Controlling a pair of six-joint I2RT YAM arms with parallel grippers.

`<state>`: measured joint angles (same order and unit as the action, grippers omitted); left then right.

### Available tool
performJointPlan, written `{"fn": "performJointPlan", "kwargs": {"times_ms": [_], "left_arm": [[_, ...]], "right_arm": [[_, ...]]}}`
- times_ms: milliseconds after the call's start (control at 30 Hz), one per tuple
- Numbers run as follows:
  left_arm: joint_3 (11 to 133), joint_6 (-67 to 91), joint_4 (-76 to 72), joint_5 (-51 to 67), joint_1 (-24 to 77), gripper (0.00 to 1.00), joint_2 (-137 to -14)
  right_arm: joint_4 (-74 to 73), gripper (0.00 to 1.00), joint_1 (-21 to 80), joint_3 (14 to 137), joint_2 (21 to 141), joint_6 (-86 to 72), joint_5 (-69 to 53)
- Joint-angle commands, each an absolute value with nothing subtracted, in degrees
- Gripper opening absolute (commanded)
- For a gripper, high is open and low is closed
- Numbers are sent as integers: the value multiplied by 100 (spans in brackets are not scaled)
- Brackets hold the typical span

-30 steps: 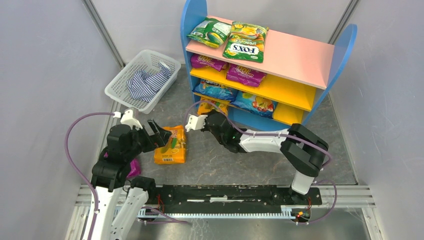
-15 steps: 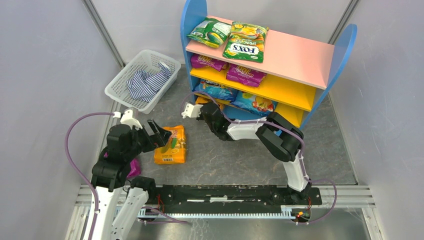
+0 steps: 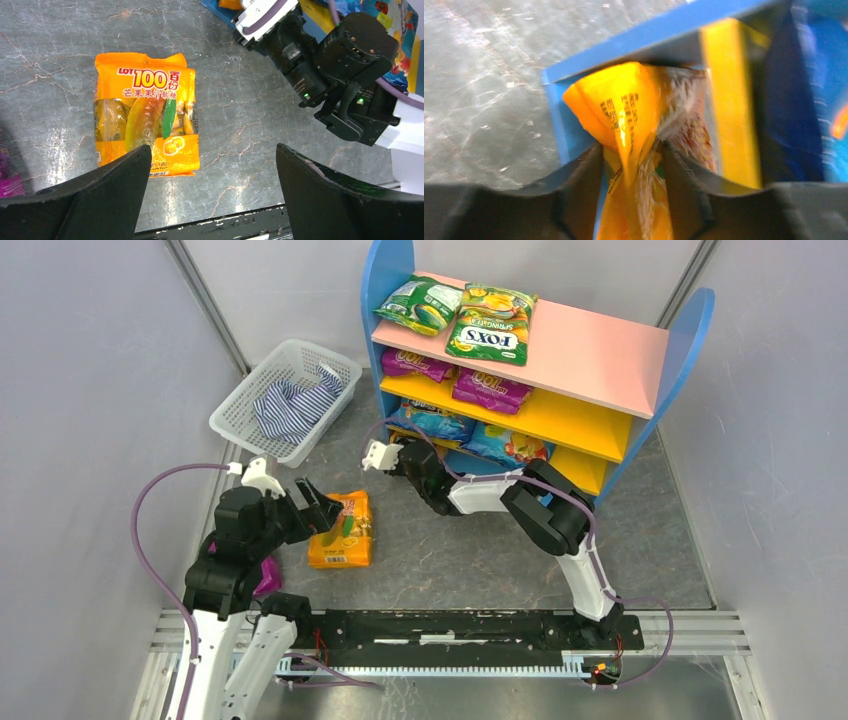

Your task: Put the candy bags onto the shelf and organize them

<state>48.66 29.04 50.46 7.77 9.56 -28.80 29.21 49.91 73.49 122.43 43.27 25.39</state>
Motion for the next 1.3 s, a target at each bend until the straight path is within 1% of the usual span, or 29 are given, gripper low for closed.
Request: {"fn": "performJointPlan", "kwargs": {"times_ms": [0,67,133,200,300,333,367,533,600,767,900,1000,1167,1267], "left_arm": [[4869,2509,4843,864,889,100,-2911],[4869,2515,4836,861,880,100,-2902],[4869,2514,4837,855,871,100,-2898],[4869,2514,4842,865,870,100,-2892],[4869,2514,4838,861,861,100,-2871],[4869,2514,4842,856,861,100,-2859],[4869,2525,4843,853,861,100,-2838],[4869,2536,4843,825,861,100,-2779],[4869,2531,4839,840,861,100,-2791],[4869,2521,4843,863,861,100,-2835],[4871,2514,4843,876,861,100,-2880],[4874,2505,4841,894,853,100,-2926],[4869,2479,4840,943,816,100,-3026],[4869,2462,4841,971,772,100,-3056]], "right_arm": [[3246,64,4948,7550,12156,4138,1921],[3296,74,4981,7299,11885,4008,1753],[3332,80,5029,7064,11649,3913,1666],[3261,82,5084,6942,11456,3841,1667],[3223,82,5109,6635,11152,3713,1560],[3246,79,5106,6537,11066,3673,1533],[3260,75,5102,6438,11010,3661,1526],[3272,49,5111,6270,11012,3714,1522],[3265,44,5089,6328,11108,3781,1606],[3261,41,5007,6450,11312,3815,1566],[3283,45,4924,6492,11470,3823,1534],[3286,45,4854,6585,11637,3841,1563],[3435,37,4751,6804,11859,3850,1725],[3445,35,4696,6994,11993,3859,1748]]}}
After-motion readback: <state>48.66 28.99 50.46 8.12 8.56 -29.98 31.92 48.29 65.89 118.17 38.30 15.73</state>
